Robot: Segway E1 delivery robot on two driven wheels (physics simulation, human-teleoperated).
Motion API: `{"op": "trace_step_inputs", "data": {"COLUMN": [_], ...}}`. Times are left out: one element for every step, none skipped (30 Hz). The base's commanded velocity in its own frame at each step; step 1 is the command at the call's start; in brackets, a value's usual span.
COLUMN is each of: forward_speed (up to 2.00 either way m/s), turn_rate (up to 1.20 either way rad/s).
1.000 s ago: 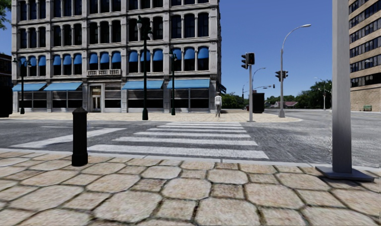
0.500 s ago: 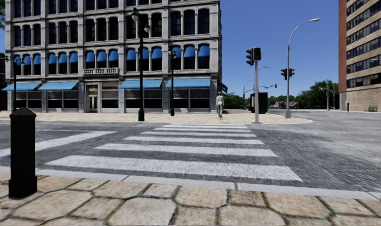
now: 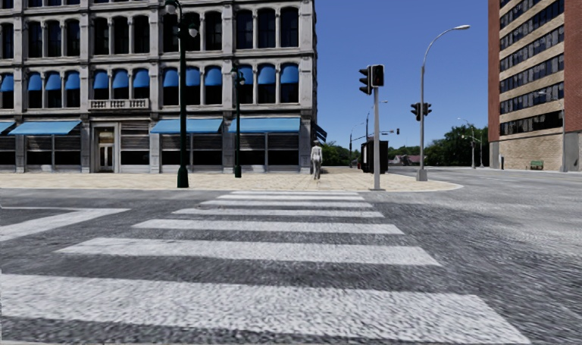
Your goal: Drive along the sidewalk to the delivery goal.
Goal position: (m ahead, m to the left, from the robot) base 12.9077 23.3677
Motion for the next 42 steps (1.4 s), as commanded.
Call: {"op": "trace_step_inputs", "data": {"forward_speed": [1.76,1.76,1.76,1.76,1.76,1.76,1.76,1.76,1.76,1.76,1.76,1.76,1.76,1.76,1.76,1.76,1.76,1.76,1.76,1.76,1.76,1.76,1.76,1.76,1.76,1.76,1.76,1.76,1.76,1.76,1.76,1.76,1.76,1.76,1.76,1.76,1.76,1.76,1.76,1.76,1.76,1.76], "turn_rate": [0.00,0.00,0.00,0.00,-0.07,-0.51,-0.55,-0.56,-0.58,-0.64,-0.74,-0.77,-0.39,-0.01,0.00,0.00,0.00,0.00,0.00,0.00,0.00,0.00,0.00,0.00,0.00,0.00,0.00,0.00,0.00,0.00,0.00,0.00,0.00,0.00,0.00,0.00,0.00,0.00,0.00,0.00,0.00,0.00]}}
